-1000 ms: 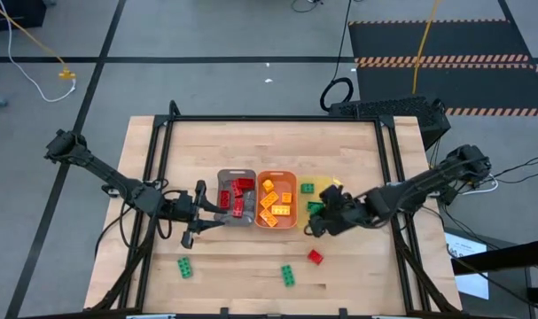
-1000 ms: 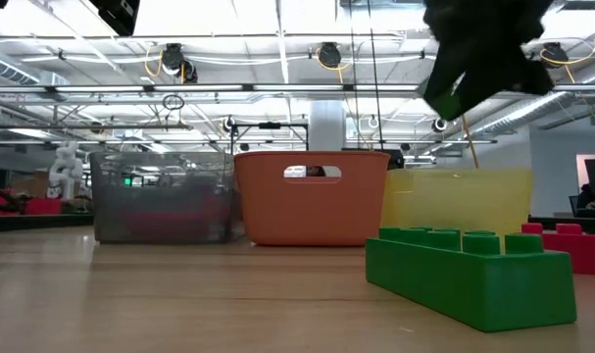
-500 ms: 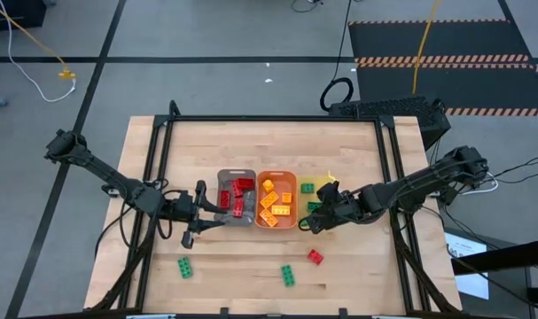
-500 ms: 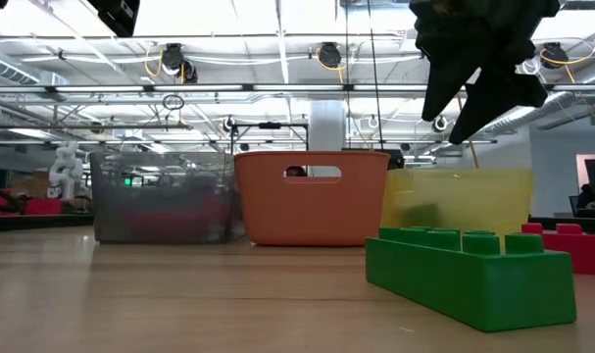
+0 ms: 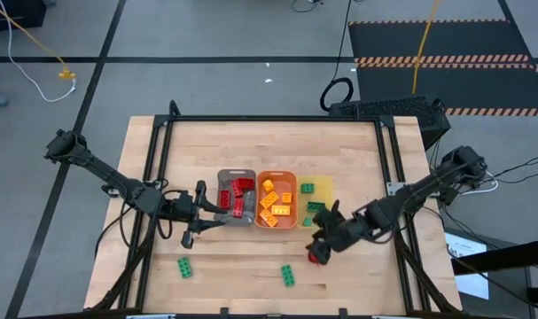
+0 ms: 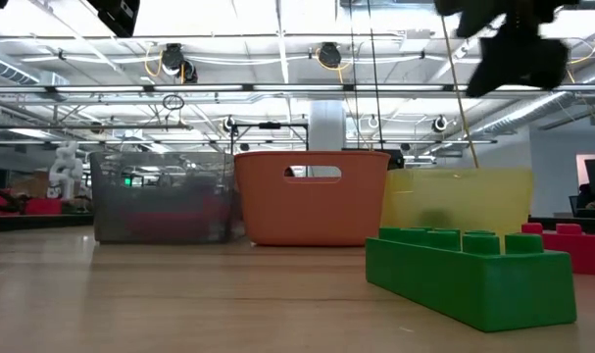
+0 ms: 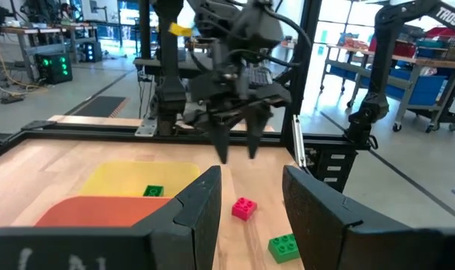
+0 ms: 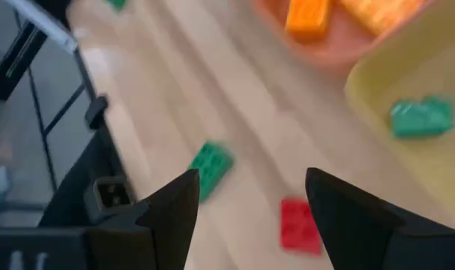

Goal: Sort & place blocks by color
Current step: Put the red game piece into the black bin

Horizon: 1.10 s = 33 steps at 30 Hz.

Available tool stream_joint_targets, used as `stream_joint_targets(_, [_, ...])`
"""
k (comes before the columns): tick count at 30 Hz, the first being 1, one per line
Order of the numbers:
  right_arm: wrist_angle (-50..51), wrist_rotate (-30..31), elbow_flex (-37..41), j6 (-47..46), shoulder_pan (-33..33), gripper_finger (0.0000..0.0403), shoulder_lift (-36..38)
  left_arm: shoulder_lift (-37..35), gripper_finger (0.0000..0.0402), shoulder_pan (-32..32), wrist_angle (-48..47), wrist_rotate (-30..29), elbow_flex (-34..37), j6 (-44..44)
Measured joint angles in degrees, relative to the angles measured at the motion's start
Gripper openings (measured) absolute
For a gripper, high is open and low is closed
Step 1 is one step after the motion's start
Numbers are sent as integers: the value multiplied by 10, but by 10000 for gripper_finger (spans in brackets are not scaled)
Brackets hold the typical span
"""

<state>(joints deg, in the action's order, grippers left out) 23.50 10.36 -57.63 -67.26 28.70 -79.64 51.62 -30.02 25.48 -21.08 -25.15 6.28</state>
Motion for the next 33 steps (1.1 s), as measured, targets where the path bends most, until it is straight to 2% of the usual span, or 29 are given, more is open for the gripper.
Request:
stream_joint_targets(5, [-7,1,0,-21,46,231,-31,0,143,0,-1,0,0,0])
stream_joint_targets(12, [-88,-2,0,-40,81,231,-105,0,143,0,-4,0,0,0])
stream_joint_targets(25, [26,-23,-4,-85,88,230,-122,0,143,0,-7,0,0,0])
stream_joint_targets(33, [89,5,-102,-44,86,205,-132,0,143,0,-15,0,0,-1])
